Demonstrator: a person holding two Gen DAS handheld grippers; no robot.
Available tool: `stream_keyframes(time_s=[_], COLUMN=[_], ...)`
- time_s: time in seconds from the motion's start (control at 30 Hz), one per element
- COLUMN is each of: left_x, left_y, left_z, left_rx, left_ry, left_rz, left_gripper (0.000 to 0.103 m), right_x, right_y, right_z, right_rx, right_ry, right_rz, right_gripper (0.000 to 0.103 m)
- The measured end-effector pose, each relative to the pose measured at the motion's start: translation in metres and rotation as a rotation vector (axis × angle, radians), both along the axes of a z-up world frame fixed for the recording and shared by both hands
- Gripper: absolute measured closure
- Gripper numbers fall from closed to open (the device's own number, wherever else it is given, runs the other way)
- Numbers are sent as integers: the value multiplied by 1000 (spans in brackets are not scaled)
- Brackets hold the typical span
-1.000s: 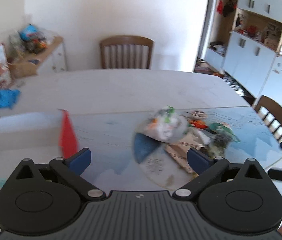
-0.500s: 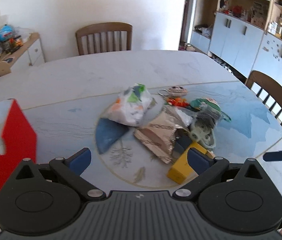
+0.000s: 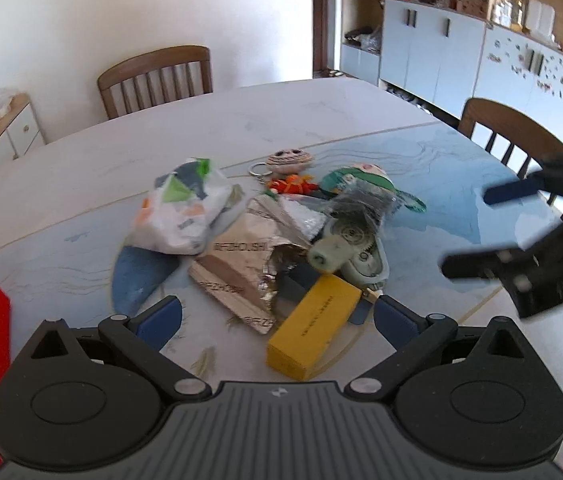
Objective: Organize objects
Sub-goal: 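Withdraw both grippers from the box back toward the cluttered table, then grasp the yellow box with the left gripper while the right gripper grasps the dark plastic bag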
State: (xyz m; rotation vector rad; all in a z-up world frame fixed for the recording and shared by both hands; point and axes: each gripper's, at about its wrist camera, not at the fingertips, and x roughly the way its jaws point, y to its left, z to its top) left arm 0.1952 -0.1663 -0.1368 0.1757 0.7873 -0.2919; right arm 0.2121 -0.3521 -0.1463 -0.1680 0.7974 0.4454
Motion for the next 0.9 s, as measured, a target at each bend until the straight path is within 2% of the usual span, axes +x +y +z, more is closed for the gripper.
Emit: stream_keyframes(time_s=[0.17, 0.37, 0.53, 0.8, 0.9], left_x=[3, 7, 5, 1, 2], left_y=[-13, -21, -25, -32, -34], left_z=[-12, -22, -28, -35, -38], left_rx=[27, 56, 75, 97, 116], left_ry=[-7, -13, -15, -8, -6], left_rz=[-33, -50, -60, -87, -87], left_gripper=[0, 1, 8, 39, 50], right_x=[23, 41, 49, 55, 55], right_y=[4, 16, 25, 34, 36], right_z=[-4, -7, -11, -19, -20], right_rx=[-7, -6, 2, -27, -40], right_ry=[-11, -15, -1, 12, 11], right_rz=[8, 26, 23, 13, 8], right_gripper=[14, 27, 39, 52, 61])
